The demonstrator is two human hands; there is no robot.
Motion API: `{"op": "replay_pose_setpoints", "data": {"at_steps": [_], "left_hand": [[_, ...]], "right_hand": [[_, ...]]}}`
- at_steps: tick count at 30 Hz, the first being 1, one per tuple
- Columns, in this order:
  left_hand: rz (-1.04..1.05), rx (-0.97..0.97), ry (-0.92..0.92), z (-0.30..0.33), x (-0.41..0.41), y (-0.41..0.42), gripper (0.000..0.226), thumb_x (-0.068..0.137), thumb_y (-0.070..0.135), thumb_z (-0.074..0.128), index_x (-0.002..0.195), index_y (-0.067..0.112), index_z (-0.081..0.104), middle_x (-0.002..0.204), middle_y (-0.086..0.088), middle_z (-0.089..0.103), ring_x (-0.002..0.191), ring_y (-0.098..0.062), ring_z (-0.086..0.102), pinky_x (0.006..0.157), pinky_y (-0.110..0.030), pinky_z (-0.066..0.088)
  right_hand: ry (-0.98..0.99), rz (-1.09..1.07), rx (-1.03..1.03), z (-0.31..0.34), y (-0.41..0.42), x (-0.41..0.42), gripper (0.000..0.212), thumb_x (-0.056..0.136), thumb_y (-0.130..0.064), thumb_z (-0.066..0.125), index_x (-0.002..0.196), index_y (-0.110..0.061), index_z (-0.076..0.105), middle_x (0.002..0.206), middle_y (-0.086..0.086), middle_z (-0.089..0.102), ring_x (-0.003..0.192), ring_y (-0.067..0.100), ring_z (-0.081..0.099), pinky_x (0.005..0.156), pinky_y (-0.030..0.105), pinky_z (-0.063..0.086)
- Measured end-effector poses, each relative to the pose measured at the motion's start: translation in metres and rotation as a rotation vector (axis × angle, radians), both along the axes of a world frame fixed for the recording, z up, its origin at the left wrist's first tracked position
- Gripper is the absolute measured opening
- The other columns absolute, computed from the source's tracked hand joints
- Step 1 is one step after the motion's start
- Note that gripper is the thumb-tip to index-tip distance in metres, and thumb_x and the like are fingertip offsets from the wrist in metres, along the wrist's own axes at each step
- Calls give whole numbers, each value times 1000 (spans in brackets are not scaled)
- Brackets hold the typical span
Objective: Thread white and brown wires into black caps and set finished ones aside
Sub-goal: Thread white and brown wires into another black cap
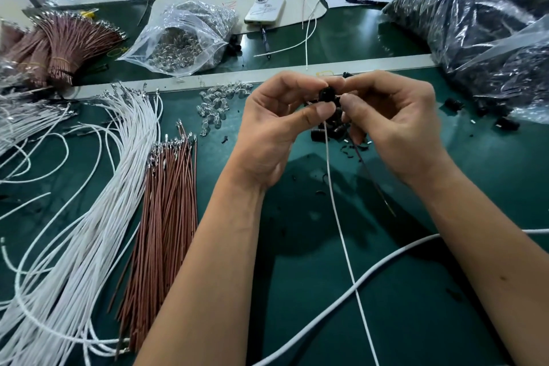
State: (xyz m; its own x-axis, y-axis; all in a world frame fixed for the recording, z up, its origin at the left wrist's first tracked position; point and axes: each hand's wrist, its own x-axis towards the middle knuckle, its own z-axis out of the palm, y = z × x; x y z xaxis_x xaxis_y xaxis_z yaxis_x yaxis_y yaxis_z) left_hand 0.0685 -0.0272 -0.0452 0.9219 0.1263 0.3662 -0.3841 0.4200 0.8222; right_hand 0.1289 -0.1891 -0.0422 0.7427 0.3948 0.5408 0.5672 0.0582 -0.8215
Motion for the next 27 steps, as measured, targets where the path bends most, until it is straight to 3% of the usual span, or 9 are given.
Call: {"op": "replay_pose_setpoints", "data": {"at_steps": [3,6,10,12,15,18,23,27], "left_hand": [[30,-13,6,1,0,-1,25,72,-8,74,85,14,72,101,-12,72,103,-28,62,100,-40,46],[42,-32,55,-3,2,-5,26,74,-14,72,88,8,66,96,-13,68,99,-29,56,99,-47,42],[34,-23,111,-1,1,-3,29,79,-9,67,101,10,70,94,-10,70,90,-21,64,92,-35,50],[45,-10,157,0,1,0,25,81,-2,70,99,15,75,92,-6,73,86,-16,66,83,-28,53],[117,16,219,0,2,0,16,83,2,71,87,16,74,82,-1,72,76,-13,65,76,-28,53],[152,10,260,-3,5,-4,11,91,-2,65,91,9,66,77,-1,70,69,-11,62,73,-26,53],[187,-32,296,-3,6,-10,14,91,-4,64,86,8,67,76,-5,71,67,-13,65,69,-24,57],[202,14,318,-2,6,-12,10,92,-4,65,89,6,66,76,-6,70,67,-14,65,70,-25,58]], "right_hand": [[-59,12,-52,-2,1,-1,9,94,-9,75,100,-16,73,79,-2,70,61,6,62,59,19,50],[-110,-13,-98,-5,5,-1,8,93,-15,78,98,-12,73,84,10,68,72,19,66,63,30,55],[-147,-56,-146,-4,3,1,5,94,-13,76,93,-14,72,84,0,65,75,10,61,66,24,52],[-163,-64,-205,-3,2,1,5,94,-8,74,90,-8,71,83,-1,62,75,6,57,65,21,49],[-161,-60,-279,-2,2,0,7,93,-6,70,87,-4,69,80,3,60,73,9,55,66,22,45],[-125,-55,-289,-1,3,-2,8,94,-9,66,86,-5,67,78,-4,59,70,5,54,67,19,43],[-120,-96,-301,-3,4,-2,13,92,-13,65,86,-2,68,79,3,61,72,16,56,67,28,47],[-147,-102,-349,-4,3,0,9,92,-13,66,84,-8,68,78,-5,58,71,9,53,67,25,42]]}}
